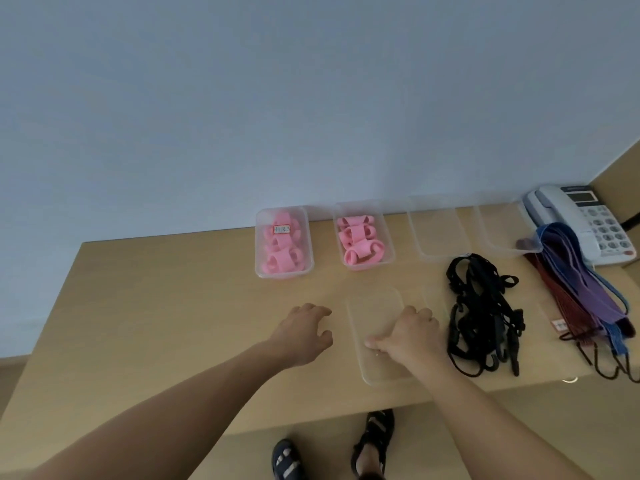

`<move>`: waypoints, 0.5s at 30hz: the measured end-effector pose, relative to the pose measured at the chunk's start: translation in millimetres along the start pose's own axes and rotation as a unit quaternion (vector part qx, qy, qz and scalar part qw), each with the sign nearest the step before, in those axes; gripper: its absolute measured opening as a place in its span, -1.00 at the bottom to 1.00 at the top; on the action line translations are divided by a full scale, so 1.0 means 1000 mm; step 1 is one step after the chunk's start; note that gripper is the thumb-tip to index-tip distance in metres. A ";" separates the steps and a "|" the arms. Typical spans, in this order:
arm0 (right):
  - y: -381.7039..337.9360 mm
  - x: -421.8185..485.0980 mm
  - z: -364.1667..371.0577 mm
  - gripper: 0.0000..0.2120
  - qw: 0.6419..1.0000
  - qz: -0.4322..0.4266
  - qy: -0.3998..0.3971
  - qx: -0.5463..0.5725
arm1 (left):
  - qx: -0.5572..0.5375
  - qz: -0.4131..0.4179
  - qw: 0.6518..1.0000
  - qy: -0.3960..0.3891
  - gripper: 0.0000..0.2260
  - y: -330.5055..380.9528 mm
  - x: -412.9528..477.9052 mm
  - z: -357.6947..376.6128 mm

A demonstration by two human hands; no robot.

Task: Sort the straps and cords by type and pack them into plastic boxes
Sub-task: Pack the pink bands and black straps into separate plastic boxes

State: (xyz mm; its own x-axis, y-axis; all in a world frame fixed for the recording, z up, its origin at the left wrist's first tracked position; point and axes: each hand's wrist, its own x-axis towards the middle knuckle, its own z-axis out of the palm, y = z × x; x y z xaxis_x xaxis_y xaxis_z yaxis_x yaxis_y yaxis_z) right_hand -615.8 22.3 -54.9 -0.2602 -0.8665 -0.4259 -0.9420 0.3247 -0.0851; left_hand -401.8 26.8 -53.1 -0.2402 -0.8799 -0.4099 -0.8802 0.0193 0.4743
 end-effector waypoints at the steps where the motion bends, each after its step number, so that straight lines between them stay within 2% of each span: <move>1: 0.000 0.000 -0.002 -0.11 1.000 0.008 -0.001 0.008 | -0.008 -0.004 1.000 0.000 -0.52 0.001 0.001 -0.001; 4: 0.000 0.000 -0.004 -0.16 1.000 0.014 0.022 0.017 | -0.041 -0.005 0.999 0.003 -0.52 0.006 0.003 -0.005; 7: -0.001 0.003 -0.005 -0.31 0.997 0.004 0.051 0.050 | -0.069 -0.001 0.998 0.006 -0.54 0.011 0.006 -0.012; 12: -0.007 0.008 -0.021 -0.76 0.975 -0.054 0.046 0.210 | -0.101 0.001 0.995 0.008 -0.56 0.011 0.009 -0.026; 15: -0.016 0.005 -0.037 -0.78 0.951 -0.110 0.037 0.287 | -0.122 0.003 0.993 0.010 -0.58 0.012 0.011 -0.035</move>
State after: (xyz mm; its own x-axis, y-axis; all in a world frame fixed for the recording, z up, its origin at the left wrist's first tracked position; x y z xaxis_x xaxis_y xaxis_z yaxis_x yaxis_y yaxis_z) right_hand -609.7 -1.3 -21.8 -0.1043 -0.9551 -0.2773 -0.7098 0.2668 -0.6519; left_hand -400.9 1.2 -24.5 -0.2355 -0.8893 -0.3921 -0.7530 -0.0881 0.6521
